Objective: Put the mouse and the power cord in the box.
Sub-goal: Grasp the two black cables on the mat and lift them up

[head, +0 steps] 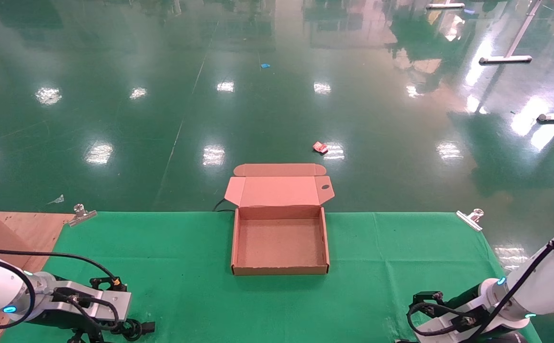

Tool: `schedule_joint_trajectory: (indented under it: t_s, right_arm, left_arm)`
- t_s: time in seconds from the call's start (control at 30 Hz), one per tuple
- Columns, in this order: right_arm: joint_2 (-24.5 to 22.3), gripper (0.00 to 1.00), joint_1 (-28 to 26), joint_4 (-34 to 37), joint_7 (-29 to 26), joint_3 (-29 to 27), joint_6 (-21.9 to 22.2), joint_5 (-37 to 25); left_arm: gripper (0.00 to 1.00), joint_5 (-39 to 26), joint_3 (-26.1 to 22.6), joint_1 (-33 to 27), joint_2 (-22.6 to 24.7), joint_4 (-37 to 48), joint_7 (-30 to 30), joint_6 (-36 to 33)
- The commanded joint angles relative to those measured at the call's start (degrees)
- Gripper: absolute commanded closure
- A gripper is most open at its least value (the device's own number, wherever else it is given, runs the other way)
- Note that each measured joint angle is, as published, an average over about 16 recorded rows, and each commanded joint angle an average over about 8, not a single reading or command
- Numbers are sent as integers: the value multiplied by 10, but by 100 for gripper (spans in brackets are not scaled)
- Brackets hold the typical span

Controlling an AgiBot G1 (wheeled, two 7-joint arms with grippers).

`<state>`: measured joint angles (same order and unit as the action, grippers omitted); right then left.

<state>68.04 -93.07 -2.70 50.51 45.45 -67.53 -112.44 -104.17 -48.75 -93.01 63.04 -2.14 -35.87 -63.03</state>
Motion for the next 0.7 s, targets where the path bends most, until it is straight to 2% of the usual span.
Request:
schedule_joint_trajectory:
  t_s: [0.03, 0.7]
  right_arm:
    - [0, 100, -2, 5, 3, -1, 3, 1]
    - [6, 100, 2, 21, 26, -2, 10, 2]
  left_arm:
    - [100, -1, -1, -1, 2, 2, -3, 0]
    - [100, -6, -4, 0, 9, 17, -10, 2]
